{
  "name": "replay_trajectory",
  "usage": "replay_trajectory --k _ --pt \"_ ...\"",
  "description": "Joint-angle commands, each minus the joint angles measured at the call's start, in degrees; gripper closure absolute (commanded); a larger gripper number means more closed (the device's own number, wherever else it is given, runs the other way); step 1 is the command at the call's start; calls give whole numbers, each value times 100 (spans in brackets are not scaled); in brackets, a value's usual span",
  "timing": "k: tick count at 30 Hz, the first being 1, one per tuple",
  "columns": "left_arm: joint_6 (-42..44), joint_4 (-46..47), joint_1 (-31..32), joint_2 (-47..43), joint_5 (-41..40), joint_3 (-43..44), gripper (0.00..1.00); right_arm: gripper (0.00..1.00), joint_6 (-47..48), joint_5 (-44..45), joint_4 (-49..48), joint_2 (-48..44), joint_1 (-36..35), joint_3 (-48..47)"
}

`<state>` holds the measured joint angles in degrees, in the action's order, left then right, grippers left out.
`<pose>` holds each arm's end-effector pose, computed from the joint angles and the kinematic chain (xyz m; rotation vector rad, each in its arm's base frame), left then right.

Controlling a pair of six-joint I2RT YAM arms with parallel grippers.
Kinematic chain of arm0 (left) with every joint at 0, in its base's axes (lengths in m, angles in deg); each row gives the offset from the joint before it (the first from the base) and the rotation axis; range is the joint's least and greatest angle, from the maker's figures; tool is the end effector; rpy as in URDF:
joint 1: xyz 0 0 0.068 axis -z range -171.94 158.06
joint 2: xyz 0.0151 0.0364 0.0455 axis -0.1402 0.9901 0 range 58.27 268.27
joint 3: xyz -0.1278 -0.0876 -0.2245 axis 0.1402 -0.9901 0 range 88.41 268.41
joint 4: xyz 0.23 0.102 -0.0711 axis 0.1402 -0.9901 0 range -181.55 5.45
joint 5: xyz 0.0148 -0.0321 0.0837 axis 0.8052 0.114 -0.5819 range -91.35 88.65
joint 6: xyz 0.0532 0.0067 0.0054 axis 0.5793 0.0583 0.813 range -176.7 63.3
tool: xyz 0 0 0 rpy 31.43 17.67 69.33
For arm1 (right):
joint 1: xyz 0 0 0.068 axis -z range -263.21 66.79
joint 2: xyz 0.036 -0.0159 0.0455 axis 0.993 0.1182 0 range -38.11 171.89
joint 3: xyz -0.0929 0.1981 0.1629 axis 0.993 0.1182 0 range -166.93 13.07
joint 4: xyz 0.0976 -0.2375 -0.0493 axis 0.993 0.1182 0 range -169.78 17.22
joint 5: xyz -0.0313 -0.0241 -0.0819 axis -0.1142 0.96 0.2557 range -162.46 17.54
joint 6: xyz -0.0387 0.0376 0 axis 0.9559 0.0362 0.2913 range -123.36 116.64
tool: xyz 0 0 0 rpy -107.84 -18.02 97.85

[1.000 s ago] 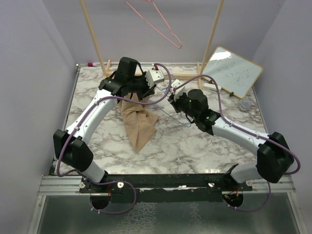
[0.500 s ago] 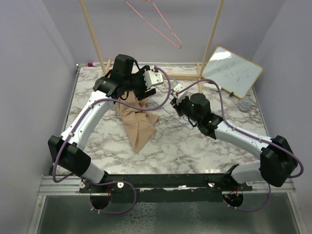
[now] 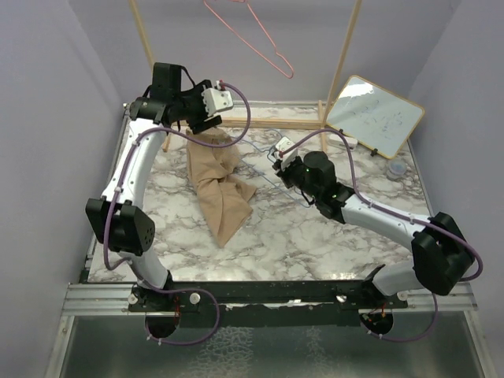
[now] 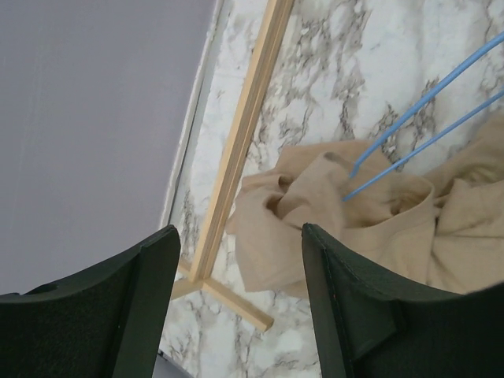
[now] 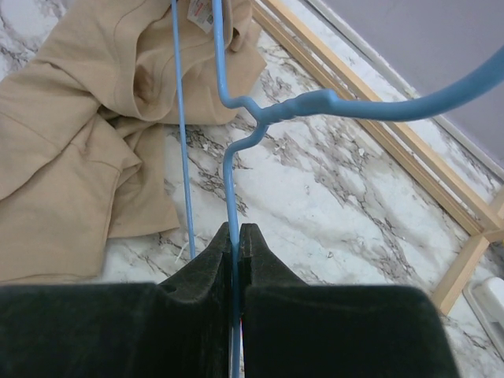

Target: Place the t-shirt on the hanger

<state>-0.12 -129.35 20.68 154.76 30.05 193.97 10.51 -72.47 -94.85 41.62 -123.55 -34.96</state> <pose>0.3542 -0.0983 0.4127 1.4238 1.5378 -0.1428 0.2424 0.2058 0.2642 -0.8535 1.6674 0.3196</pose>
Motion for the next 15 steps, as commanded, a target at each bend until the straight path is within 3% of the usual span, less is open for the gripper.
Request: replay_trajectory --k 1,6,11,15 --pt "788 -583 -477 492 726 452 36 99 127 -193 -379 288 -27 -96" --pt "1732 -1460 -707 1054 1239 1141 36 99 181 -203 -422 482 -27 -269" --pt "2067 -2683 -618 1641 1567 2420 36 99 213 -162 -387 559 -27 -385" --pt "2494 -3121 -419 1432 1389 1994 36 99 204 -132 -374 570 -27 -401"
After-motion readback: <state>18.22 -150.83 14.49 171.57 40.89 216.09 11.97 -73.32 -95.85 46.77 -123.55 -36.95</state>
